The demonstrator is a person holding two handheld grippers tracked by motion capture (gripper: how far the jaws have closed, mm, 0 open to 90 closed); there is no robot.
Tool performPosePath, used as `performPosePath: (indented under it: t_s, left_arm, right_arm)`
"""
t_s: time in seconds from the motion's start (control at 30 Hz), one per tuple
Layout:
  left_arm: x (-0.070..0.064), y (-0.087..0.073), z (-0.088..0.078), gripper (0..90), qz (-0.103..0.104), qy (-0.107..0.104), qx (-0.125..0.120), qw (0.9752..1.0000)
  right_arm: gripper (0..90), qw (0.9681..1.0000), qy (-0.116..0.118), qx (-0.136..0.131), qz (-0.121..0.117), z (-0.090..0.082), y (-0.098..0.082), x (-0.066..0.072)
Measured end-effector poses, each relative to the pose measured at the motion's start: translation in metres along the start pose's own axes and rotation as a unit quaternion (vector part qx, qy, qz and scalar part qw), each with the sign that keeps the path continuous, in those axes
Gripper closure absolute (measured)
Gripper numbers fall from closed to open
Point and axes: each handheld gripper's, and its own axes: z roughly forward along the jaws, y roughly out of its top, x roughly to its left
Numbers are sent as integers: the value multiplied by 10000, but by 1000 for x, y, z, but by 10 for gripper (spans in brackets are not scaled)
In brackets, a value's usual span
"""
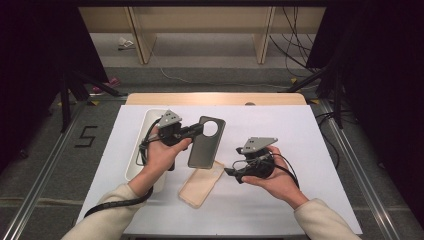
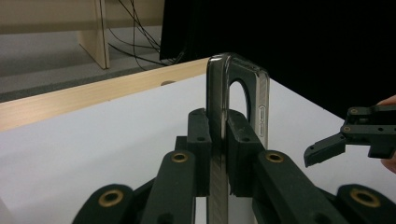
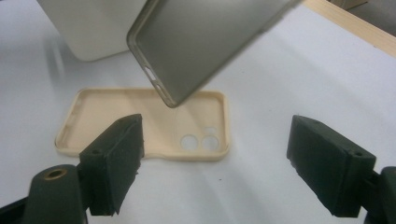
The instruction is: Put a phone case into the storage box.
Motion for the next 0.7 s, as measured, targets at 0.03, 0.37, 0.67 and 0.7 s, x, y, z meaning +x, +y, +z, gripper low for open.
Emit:
performPosePath:
  t_s: [0.03, 0.37, 0.67, 0.7]
  left_arm:
    - [1, -1, -3, 813, -10, -12, -54, 10000]
    - [9, -3, -23, 813, -28, -43, -287, 9996]
    - [12, 3, -35, 813, 8, -140, -428, 9990]
    - [12, 3, -36, 813, 14, -140, -443, 9989]
  right_arm:
    - [190, 10000, -12, -24, 7, -1, -1, -1]
    - [170, 9994, -38, -203, 292, -5, -6, -5]
    - [167, 9983, -160, -369, 429, -13, -11, -6]
    - [167, 9983, -161, -361, 437, -14, -12, -6]
